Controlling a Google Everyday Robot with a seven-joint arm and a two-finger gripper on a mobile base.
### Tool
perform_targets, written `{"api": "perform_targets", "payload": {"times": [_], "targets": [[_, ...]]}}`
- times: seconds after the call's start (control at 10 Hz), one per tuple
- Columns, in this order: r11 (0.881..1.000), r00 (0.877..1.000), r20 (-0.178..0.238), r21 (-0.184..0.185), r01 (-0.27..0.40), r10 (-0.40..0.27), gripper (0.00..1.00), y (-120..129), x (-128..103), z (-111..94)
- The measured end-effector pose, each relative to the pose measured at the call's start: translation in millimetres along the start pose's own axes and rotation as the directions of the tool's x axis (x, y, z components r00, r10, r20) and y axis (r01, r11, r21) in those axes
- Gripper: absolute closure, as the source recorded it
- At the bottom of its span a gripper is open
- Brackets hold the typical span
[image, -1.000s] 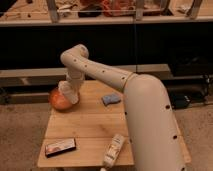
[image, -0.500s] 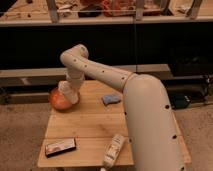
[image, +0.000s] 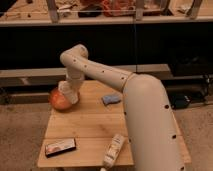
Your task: Place the ceramic cup in the ceramic bowl
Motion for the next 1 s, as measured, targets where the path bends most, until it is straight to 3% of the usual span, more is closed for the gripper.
{"api": "perform_targets", "payload": {"times": [0.3,0.8,1.0], "targets": [[1.0,1.0,-0.001,0.0,0.003,-0.003,0.38,0.0,0.0,0.4],[1.0,1.0,-0.004,-0.001,0.007,-0.007,0.37,0.4,0.7,0.5],[1.0,1.0,-0.006,-0.002,0.008,-0.008,0.29,1.0,1.5,-0.9]]}}
